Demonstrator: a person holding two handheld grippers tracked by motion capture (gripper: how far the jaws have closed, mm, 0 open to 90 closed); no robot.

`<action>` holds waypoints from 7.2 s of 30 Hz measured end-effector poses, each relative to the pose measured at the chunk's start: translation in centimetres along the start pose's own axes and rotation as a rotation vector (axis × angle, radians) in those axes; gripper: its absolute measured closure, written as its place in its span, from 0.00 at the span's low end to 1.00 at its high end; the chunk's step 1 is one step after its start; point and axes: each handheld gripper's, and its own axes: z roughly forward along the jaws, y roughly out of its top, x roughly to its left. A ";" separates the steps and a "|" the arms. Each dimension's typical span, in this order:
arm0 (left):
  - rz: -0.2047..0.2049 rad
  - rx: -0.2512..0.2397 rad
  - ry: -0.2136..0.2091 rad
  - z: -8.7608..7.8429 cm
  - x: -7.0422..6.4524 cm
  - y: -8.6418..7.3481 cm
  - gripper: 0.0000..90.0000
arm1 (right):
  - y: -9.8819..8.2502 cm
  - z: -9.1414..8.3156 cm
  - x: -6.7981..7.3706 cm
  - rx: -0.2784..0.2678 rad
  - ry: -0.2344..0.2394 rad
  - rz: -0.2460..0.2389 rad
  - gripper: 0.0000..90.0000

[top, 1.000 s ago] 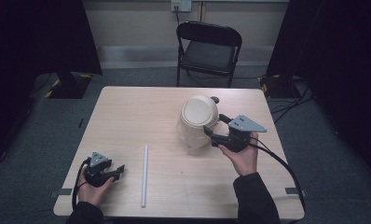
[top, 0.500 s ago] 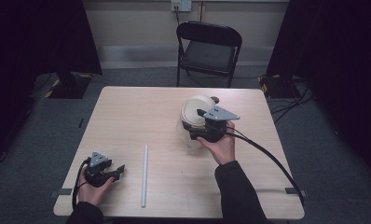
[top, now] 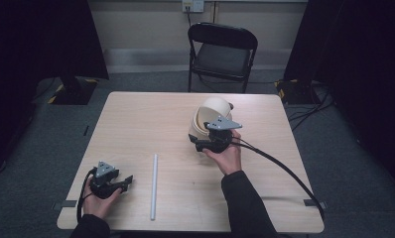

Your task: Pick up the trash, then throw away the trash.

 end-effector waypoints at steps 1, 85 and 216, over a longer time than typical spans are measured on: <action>-0.001 0.000 0.000 0.0 0.0 0.0 0.42 | 0.0 0.0 0.0 -0.001 0.002 0.007 0.31; 0.049 -0.004 -0.094 4.3 -5.7 4.6 0.52 | -13.7 -13.0 -8.3 0.125 -0.316 0.250 0.33; 0.151 -0.267 -0.249 -2.8 -7.2 5.5 0.63 | 1.8 -12.1 -1.1 -0.490 0.278 0.223 0.91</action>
